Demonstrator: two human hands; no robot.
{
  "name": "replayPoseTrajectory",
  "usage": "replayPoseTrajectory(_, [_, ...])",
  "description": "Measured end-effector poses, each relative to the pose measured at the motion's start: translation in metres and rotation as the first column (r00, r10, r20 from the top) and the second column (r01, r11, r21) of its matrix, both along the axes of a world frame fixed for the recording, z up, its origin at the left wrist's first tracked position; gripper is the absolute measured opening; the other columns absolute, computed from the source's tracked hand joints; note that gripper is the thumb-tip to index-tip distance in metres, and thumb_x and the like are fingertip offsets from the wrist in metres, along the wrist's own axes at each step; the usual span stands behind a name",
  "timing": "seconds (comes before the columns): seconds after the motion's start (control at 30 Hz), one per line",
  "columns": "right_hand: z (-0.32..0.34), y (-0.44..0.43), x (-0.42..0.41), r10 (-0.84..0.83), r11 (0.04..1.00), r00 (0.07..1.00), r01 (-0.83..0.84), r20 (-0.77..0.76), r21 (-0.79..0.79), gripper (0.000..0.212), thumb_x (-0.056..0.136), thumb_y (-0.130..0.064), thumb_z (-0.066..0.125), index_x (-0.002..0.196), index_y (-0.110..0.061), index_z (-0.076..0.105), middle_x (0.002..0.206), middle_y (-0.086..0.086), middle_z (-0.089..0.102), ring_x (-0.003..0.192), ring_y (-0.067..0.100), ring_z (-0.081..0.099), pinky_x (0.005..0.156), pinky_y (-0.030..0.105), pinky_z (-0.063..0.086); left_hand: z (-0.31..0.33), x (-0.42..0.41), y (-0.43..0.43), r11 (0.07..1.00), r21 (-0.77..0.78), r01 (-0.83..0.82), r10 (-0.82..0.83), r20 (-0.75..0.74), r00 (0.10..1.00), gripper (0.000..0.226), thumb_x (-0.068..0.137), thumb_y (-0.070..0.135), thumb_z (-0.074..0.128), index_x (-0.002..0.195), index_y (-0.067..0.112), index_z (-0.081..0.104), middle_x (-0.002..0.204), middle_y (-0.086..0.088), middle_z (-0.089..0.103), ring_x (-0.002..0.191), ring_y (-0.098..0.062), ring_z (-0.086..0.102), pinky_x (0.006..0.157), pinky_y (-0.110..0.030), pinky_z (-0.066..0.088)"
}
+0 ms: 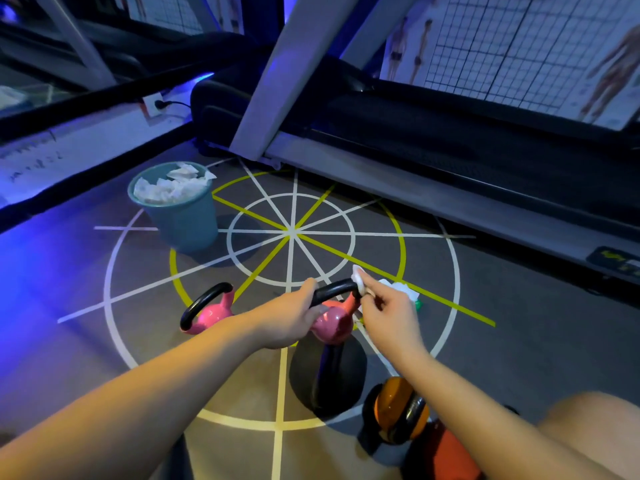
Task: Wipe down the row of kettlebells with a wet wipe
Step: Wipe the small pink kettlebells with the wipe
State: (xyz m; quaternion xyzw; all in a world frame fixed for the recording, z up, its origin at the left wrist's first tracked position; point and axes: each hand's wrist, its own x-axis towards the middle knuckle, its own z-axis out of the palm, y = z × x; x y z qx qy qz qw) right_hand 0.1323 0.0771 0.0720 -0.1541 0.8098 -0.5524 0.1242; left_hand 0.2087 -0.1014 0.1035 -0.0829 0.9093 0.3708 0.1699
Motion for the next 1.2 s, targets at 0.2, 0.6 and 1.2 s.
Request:
replayPoseTrajectory(0.2, [-0.012,-0.007,0.008,0.367,0.927,0.717,-0.227,-0.592,0.299,0.053,0.096,-0.009,0.057,0.147,-0.023,0.049,0.152,-0.01,0.045,0.147,0.003,0.028,0.12,0.03,0.027,-0.006,0.001,-0.006,1.0,-0.024,-0.011,0.011,-0.013,1.0,0.016,0.108,0.033,0.044,0.111,0.018,0.038,0.085,-0.002,0.064,0.074,-0.017,0.06,0.068,-0.034,0.047])
replayPoseTrajectory(0.6, [0.004,-0.01,0.02,0.347,0.923,0.671,-0.123,-0.655,0.364,0.043,0.091,-0.016,0.055,0.133,-0.015,0.064,0.134,-0.001,0.063,0.127,0.012,0.053,0.11,0.033,0.043,-0.007,-0.004,0.014,0.999,-0.02,0.03,-0.032,-0.109,0.994,0.017,0.103,0.014,0.042,0.12,0.017,0.043,0.098,-0.005,0.061,0.076,-0.014,0.064,0.075,-0.038,0.056])
replayPoseTrajectory(1.2, [0.02,0.008,-0.021,0.382,0.908,0.901,-0.325,-0.204,0.265,0.032,0.089,-0.009,0.062,0.105,-0.037,0.063,0.103,-0.022,0.067,0.1,-0.002,0.06,0.08,0.016,0.047,-0.001,0.005,0.014,0.99,0.101,-0.101,0.108,-0.067,0.992,0.05,0.099,0.029,0.06,0.132,0.032,0.023,0.1,-0.008,0.067,0.089,-0.022,0.065,0.081,-0.042,0.052])
